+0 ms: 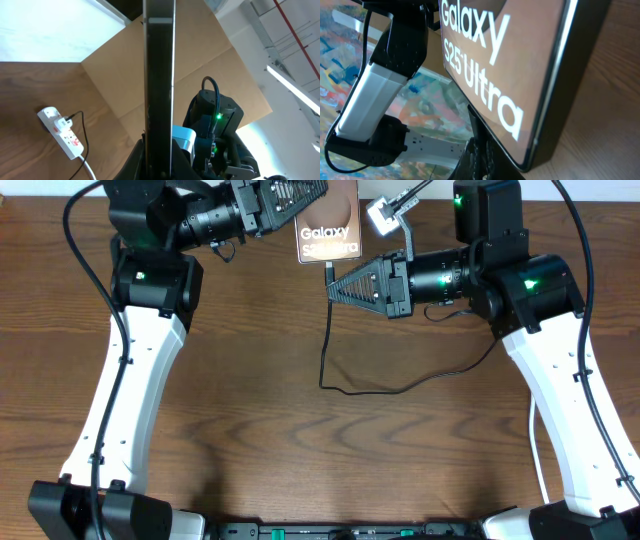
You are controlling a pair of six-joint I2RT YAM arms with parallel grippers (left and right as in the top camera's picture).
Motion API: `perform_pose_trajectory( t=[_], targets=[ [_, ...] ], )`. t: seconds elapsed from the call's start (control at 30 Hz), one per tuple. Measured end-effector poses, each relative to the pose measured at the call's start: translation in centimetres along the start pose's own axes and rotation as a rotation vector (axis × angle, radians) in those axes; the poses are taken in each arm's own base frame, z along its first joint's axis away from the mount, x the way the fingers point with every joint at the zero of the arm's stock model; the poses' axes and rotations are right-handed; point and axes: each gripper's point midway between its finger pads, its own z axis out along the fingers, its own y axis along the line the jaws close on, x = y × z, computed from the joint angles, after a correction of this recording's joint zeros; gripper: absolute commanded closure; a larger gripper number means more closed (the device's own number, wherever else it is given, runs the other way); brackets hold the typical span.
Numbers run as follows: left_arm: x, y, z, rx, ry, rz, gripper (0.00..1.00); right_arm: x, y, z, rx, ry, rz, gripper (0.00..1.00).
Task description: Plug charger to phone and switch on socket
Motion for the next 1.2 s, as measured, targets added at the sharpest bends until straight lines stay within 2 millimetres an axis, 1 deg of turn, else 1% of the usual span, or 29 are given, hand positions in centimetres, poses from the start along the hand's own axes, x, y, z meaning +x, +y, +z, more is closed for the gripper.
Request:
perform_pose_trajectory(
  t=[0.43,1.2],
  targets=[
    [-0.08,0.01,-0.06,-0.001,-0.003,0.006,0.93,-0.22,-0.31,-0.40,0.007,-0.010,0.004,0.99],
    [-0.29,0.31,-0.32,-0.011,-0.011,-0.004,0.92,-0.82,-0.12,-0.39,-0.001,-0.027,-0.021,0.99]
  ],
)
